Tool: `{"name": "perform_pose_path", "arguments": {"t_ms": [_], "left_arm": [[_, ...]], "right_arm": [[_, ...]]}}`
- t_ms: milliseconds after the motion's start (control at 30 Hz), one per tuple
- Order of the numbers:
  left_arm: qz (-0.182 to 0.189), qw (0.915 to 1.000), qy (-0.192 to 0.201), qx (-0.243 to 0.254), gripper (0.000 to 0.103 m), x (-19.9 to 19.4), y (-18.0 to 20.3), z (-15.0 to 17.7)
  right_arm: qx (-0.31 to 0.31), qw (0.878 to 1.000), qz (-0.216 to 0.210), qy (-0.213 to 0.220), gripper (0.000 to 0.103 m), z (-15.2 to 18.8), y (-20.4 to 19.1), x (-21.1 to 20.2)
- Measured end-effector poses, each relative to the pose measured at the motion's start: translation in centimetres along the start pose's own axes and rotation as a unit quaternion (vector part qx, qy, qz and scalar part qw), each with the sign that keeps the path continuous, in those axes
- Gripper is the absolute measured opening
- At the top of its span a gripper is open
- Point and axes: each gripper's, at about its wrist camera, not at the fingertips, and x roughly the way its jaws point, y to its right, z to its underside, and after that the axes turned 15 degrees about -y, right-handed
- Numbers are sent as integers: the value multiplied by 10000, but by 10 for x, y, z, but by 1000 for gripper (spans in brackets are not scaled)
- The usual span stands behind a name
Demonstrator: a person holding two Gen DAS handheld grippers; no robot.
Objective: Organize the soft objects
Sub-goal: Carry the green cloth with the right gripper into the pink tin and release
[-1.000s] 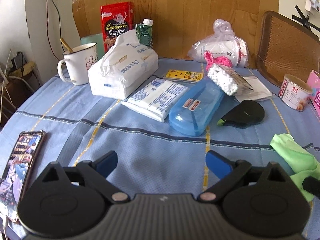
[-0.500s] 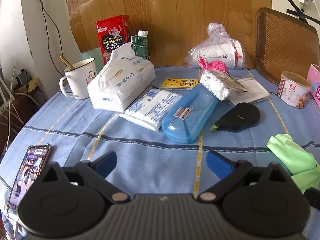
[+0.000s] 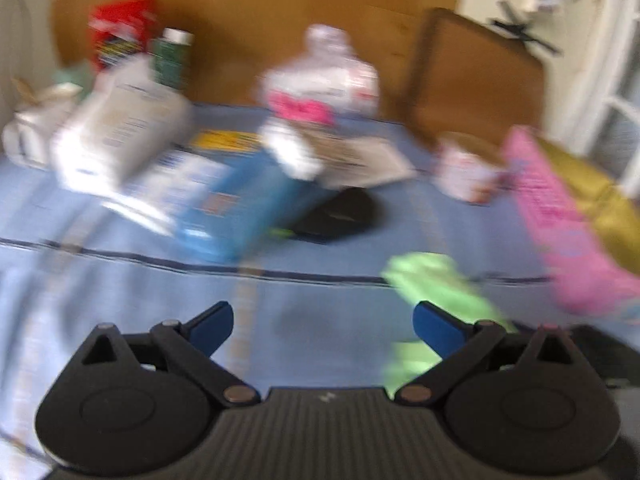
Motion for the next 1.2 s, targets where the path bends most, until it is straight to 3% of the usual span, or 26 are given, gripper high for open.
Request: {"name": "perform_pose_path", "arguments": {"t_ms": [67,167,200,233,267,333,400,533,667,767,833,867,900,967,1067,1200], "left_arm": [[258,9995,-116,149,98,4,10,-1],[475,9978,-338,326,79,14,25,-2],[574,9967,-458,345,66,20,29,-3],[685,9953,-603,338,55,26,32,-4],[712,9952,-586,335,54,28,35,-4],[975,9927,-567,422,36,25,42,-8],[1221,9898,-459,574,33,17,56,-17],[1571,9814,-29,1105,33,-3,105,-39],[1892,9669,321,1680,35,-7,161,-58],[2002,9607,302,1897,40,7,197,-65],[1828,9621,272,2003,62,18,216,-66],[1698,9640,298,2023,66,23,221,-65],[1559,9661,353,2027,69,24,223,-62],[1425,9693,423,1960,72,23,213,-59],[1411,9752,527,1621,82,13,175,-60],[933,9865,911,993,86,-4,103,-50]], "right_arm": [[-26,10000,38,-86,74,-1,0,4],[-39,9999,58,-106,70,-2,0,9],[-53,10000,37,-72,47,-1,0,9],[-83,9999,26,-71,31,-1,0,10],[-111,9999,43,-53,20,-1,0,9],[-42,9998,202,52,19,0,3,5],[78,9989,358,309,18,3,9,-6],[278,9892,973,1056,18,3,27,-40],[508,9680,1794,1681,18,2,55,-77],[816,9548,2251,1762,18,5,83,-91],[1025,9508,2418,1647,22,8,100,-93],[1126,9497,2527,1466,26,9,109,-89],[1219,9495,2609,1246,42,10,118,-85],[1546,9474,2606,1031,66,17,134,-84],[2110,9389,2461,1153,74,27,150,-94],[2684,9146,2320,1942,77,28,152,-115]]}}
